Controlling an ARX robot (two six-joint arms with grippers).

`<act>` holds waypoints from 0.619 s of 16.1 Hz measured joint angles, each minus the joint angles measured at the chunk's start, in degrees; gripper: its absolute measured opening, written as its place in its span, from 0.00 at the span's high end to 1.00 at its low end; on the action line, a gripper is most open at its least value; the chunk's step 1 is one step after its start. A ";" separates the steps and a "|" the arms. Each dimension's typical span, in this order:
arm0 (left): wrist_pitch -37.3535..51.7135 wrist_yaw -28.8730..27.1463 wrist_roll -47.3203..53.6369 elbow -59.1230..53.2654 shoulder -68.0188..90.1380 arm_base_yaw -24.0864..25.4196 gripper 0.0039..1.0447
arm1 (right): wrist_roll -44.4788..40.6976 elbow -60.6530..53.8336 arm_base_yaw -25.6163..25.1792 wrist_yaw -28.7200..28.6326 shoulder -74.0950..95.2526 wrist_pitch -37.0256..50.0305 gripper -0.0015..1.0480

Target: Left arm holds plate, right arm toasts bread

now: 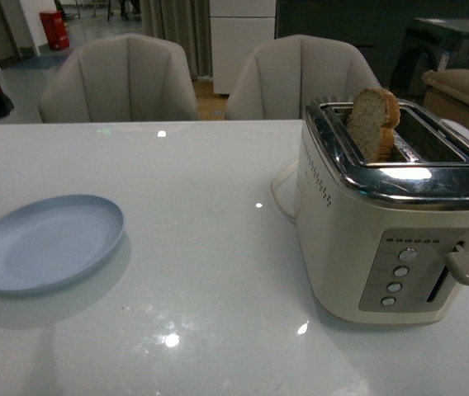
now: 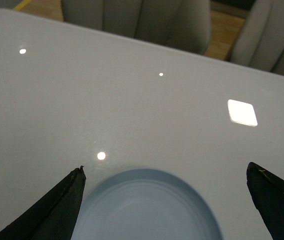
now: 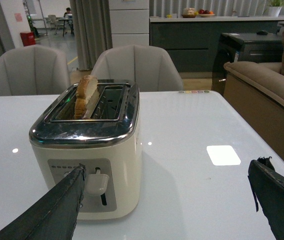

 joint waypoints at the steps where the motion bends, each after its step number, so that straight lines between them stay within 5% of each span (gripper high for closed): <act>1: 9.18 2.43 2.64 -3.43 -3.02 -0.74 0.11 | 0.00 0.00 0.00 0.00 0.00 0.00 0.06; 3: 23.34 2.45 8.41 -15.54 -10.05 -1.29 0.32 | 0.00 0.00 0.00 0.02 0.00 -0.02 0.06; 10: 24.30 1.09 11.30 -35.98 -32.96 -2.71 0.95 | 0.00 0.00 0.00 0.00 0.00 0.02 0.06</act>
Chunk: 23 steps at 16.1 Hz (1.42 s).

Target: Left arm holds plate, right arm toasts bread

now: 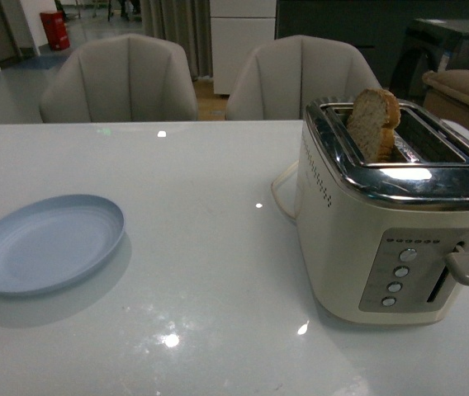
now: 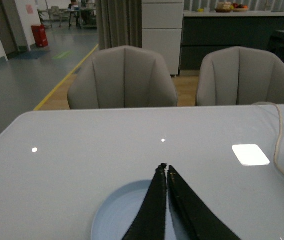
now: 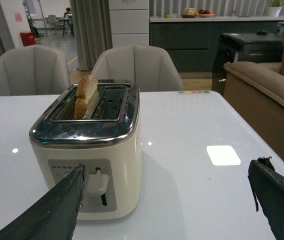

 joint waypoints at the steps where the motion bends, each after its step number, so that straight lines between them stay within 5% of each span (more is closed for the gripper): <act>1: 0.07 -0.42 0.09 -2.84 -2.01 -0.37 0.99 | 0.00 0.00 0.00 0.02 0.00 -0.02 0.06; 4: -0.74 -3.76 0.17 -9.05 -9.94 -4.42 0.99 | 0.00 0.00 0.00 0.00 0.00 -0.02 0.06; 13: -5.97 -4.24 0.17 -18.88 -26.36 -4.24 0.99 | 0.00 0.00 0.00 0.02 0.00 -0.02 0.06; 23: -23.96 -4.24 0.20 -20.26 -44.72 -4.20 0.99 | 0.00 0.00 0.00 0.02 0.00 -0.02 0.06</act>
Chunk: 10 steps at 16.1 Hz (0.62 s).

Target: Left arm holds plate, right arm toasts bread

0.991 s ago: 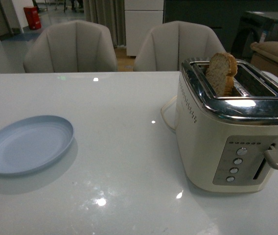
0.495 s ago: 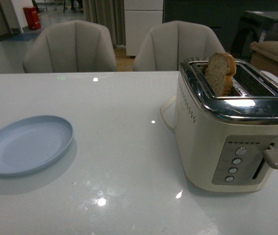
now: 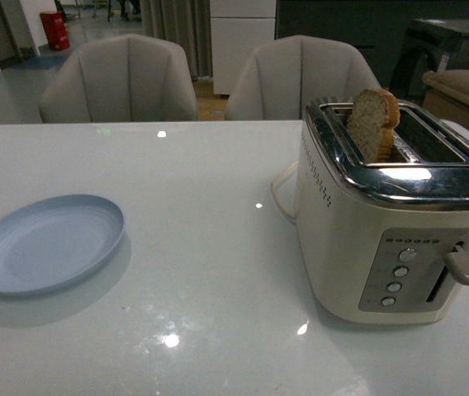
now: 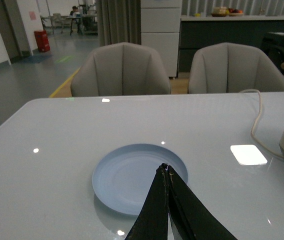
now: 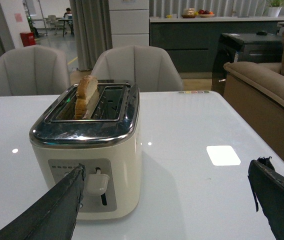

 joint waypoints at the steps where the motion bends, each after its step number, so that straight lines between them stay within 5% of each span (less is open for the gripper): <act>1: -2.01 0.00 -0.02 0.00 -2.60 0.00 0.99 | 0.00 0.00 0.00 0.00 0.00 0.00 0.06; 10: -14.05 0.00 -0.02 0.00 -14.45 0.00 0.99 | 0.00 0.00 0.00 0.00 0.00 0.00 0.06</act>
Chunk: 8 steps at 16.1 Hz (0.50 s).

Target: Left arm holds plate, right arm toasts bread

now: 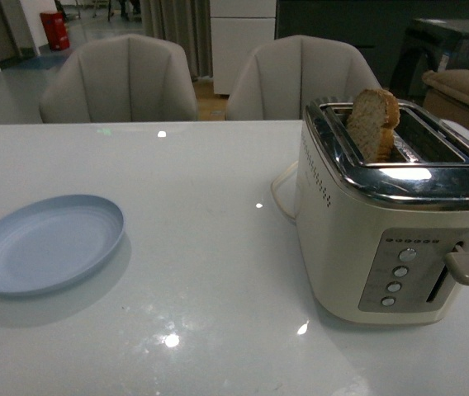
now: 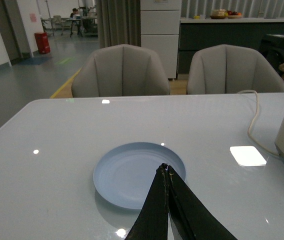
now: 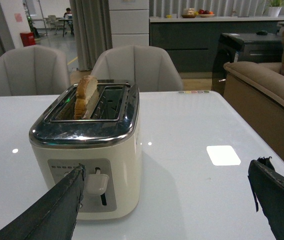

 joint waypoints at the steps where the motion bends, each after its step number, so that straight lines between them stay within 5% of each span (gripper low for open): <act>1: -0.61 0.02 0.00 0.00 -0.52 0.00 0.99 | 0.00 0.00 0.00 0.00 0.00 0.00 0.06; 4: -11.85 0.00 0.02 0.02 -9.51 0.00 0.99 | 0.00 0.00 0.00 0.00 0.00 0.00 0.06; 8: -11.52 0.00 0.04 0.02 -10.62 0.00 0.99 | 0.00 0.00 0.00 0.00 0.00 0.04 0.06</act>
